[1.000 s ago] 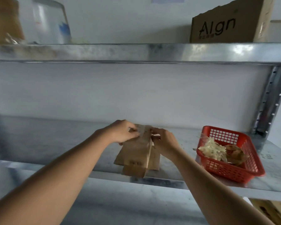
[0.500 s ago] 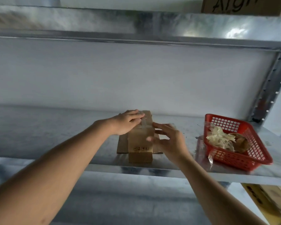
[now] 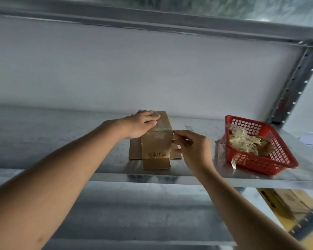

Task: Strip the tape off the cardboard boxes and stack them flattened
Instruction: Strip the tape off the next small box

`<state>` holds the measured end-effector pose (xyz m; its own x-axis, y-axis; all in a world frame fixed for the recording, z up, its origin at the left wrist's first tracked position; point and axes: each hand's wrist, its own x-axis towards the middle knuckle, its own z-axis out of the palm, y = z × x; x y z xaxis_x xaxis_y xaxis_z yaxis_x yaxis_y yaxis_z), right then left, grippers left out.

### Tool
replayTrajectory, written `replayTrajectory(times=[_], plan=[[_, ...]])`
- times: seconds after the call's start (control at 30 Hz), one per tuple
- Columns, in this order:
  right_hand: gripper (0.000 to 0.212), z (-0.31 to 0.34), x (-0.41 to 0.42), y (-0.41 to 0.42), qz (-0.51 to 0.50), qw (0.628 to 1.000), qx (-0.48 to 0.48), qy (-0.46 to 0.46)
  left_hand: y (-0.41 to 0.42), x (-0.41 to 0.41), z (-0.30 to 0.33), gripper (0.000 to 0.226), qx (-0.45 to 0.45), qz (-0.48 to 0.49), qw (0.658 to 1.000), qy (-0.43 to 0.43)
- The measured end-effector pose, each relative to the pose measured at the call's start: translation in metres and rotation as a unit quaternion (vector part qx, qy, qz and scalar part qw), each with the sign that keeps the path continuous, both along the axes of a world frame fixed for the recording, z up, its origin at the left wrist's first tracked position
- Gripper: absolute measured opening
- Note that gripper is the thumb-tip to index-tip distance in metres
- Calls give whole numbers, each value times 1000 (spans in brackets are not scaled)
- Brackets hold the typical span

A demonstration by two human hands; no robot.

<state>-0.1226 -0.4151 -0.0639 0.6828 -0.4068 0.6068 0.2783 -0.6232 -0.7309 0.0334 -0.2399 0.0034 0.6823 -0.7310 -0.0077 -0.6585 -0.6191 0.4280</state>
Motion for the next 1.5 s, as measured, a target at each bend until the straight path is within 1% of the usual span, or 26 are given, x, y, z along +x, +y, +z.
replayTrajectory(times=[0.07,0.13,0.2,0.37,0.5,0.6,0.67,0.7,0.73,0.8,0.83,0.87,0.9,0.93,0.97,1.0,1.07,1.1,1.13,1.17,1.23,1.27,1.4,1.5], plan=[[22,0,-3,4,-24,999,-41,-25,0,-1,2,50,2,-2,1000,0],[12,2,-6,7,-66,986,-145,-53,0,-2,2,50,-4,-7,1000,5],[9,4,-8,8,-89,973,-207,-46,0,-3,1,50,-10,-10,1000,6],[15,18,-9,6,-98,954,-281,31,0,-4,3,50,-1,-7,1000,-6],[18,32,-10,9,-121,938,-315,75,-1,-2,5,50,19,-5,1000,-20],[20,47,-11,17,-109,929,-347,62,-3,0,6,52,45,-6,998,-39],[14,59,-13,22,-69,927,-367,39,-6,1,7,52,62,-5,997,-47],[15,63,-14,25,-41,930,-364,33,-8,1,7,53,66,-5,997,-47],[18,65,-15,28,-16,935,-353,30,-8,1,7,53,68,-5,997,-48],[14,66,-17,33,19,954,-295,48,-7,0,8,53,70,-4,996,-50],[10,66,-18,34,35,969,-235,62,-7,-1,8,53,68,-4,996,-48],[7,66,-19,34,58,984,-148,77,-6,-1,9,53,65,-4,997,-45],[6,67,-20,34,87,991,-53,92,-6,-2,10,53,62,-7,997,-42],[8,70,-21,35,115,988,33,101,-6,-2,12,52,58,-10,998,-39],[11,72,-21,34,133,982,88,102,-5,-2,14,51,55,-12,998,-35],[13,74,-20,32,146,977,119,98,-5,-1,17,50,54,-14,998,-29],[16,75,-18,29,165,974,126,88,-5,1,23,49,67,-18,997,-28],[14,74,-18,27,163,978,96,89,-5,3,25,49,78,-19,996,-35],[11,73,-19,25,146,984,36,97,-5,4,26,48,86,-22,995,-44],[14,73,-20,23,120,985,-49,114,-5,5,26,48,89,-25,994,-52],[29,69,-18,22,65,962,-224,145,-3,8,24,47,83,-31,994,-63],[30,70,-16,23,48,947,-281,146,-1,9,23,47,79,-34,994,-67],[14,79,-8,32,9,898,-423,118,4,9,20,48,93,-43,990,-92],[12,83,-9,31,-16,863,-501,64,7,6,20,49,92,-38,990,-102]])
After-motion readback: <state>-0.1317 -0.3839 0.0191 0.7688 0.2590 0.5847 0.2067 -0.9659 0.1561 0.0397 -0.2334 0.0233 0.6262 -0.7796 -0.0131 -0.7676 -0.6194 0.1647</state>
